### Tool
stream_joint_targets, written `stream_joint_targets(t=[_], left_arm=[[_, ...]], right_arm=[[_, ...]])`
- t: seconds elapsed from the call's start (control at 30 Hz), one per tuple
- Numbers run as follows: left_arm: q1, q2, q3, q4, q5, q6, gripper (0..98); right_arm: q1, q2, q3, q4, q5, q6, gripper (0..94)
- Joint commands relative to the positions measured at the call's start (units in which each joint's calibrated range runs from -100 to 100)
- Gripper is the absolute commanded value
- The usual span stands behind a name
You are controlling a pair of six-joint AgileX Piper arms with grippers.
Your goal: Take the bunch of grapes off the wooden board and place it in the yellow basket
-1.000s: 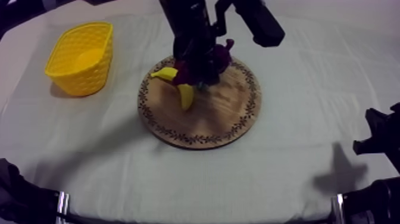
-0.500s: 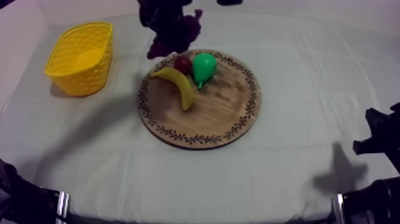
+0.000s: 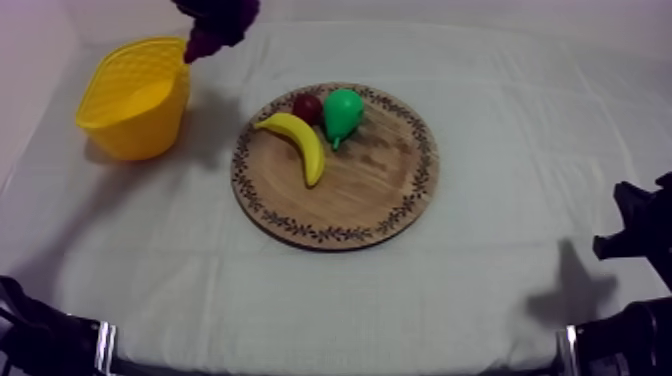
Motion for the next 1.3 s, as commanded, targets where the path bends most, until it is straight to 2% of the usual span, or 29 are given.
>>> stream_joint_targets(t=[0.0, 0.8, 1.27], left_arm=[[-1.87, -0.16, 0.15, -0.06, 0.0, -0.15, 45.2], [-16.19, -0.95, 1.78, -0.38, 0.0, -1.88, 44.4], [-19.7, 0.56, 1.87, 0.64, 0.0, -1.73, 44.7]], right_arm=[[0.01, 0.0, -0.04, -0.02, 0.0, 0.01, 0.3], [0.01, 0.0, -0.04, -0.02, 0.0, 0.01, 0.3], [0.01, 0.0, -0.04, -0.02, 0.0, 0.01, 0.3]])
